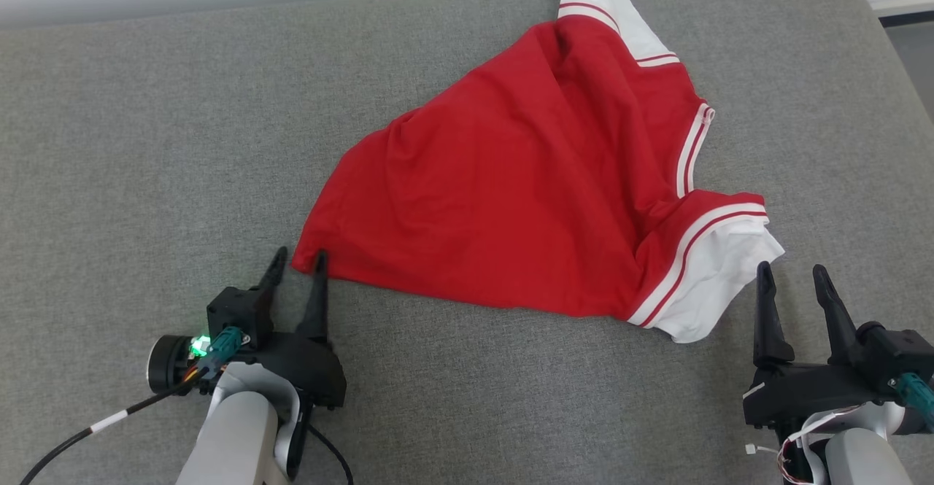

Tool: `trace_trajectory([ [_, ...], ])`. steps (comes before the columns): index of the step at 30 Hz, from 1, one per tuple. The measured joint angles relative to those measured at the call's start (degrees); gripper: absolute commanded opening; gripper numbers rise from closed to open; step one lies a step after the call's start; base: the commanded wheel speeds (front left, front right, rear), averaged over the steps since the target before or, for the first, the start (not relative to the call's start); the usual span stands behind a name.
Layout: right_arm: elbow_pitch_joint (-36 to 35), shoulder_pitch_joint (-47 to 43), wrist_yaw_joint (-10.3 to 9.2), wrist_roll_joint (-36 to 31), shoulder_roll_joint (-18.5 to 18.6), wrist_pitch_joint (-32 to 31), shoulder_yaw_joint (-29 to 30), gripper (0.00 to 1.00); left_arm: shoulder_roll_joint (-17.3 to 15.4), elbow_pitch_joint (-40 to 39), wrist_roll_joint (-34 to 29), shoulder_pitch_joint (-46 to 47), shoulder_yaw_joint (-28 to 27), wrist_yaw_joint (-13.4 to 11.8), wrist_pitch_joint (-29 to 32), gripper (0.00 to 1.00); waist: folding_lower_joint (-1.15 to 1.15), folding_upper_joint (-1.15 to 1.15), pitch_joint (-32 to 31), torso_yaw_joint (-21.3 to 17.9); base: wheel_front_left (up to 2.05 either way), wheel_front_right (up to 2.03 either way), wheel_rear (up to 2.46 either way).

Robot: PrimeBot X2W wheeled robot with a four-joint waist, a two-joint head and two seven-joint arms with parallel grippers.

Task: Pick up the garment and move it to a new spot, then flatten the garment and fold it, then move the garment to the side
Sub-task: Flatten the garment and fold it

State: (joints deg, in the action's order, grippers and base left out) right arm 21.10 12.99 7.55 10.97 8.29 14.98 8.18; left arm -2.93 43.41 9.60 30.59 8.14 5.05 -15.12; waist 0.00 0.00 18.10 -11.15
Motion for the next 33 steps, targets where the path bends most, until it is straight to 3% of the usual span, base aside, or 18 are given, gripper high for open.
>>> trace_trajectory([
  [5,0.3,0.0,0.0,-0.1,0.0,0.0,0.8,1.0,-0.1,-0.2,1.2,-0.2,1.1,0.4,0.0,0.0,0.0,0.0,-0.7,0.3,0.0,0.0,0.0],
  [9,0.8,-0.4,0.0,-0.3,-0.5,0.0,1.4,1.0,0.1,-3.6,3.0,-2.6,0.2,-0.7,0.0,0.0,0.0,0.0,-1.9,1.2,0.0,0.0,0.0],
  [23,4.3,-4.6,0.0,-0.9,-1.4,0.0,1.5,1.0,0.0,-10.4,0.8,-16.7,-9.2,-3.2,0.1,0.0,-0.01,0.0,-8.7,7.8,0.0,0.0,0.0],
  [31,4.6,-6.0,0.0,-1.0,-2.0,0.0,0.5,1.0,0.0,-11.6,-0.4,-21.7,-12.0,-4.6,0.1,0.0,-0.01,0.0,-12.1,9.6,0.0,0.0,0.0],
  [32,4.6,-6.2,0.0,-0.9,-2.2,0.0,0.2,1.0,0.1,-11.8,-0.4,-22.4,-12.0,-4.7,0.1,0.24,-0.01,0.0,-12.6,9.6,0.0,0.0,0.0],
  [33,4.6,-6.4,0.0,-0.9,-2.3,0.0,-0.2,1.0,0.1,-12.2,-0.4,-23.0,-12.1,-5.1,0.1,0.97,-0.01,0.0,-13.0,9.7,0.0,0.0,0.0],
])
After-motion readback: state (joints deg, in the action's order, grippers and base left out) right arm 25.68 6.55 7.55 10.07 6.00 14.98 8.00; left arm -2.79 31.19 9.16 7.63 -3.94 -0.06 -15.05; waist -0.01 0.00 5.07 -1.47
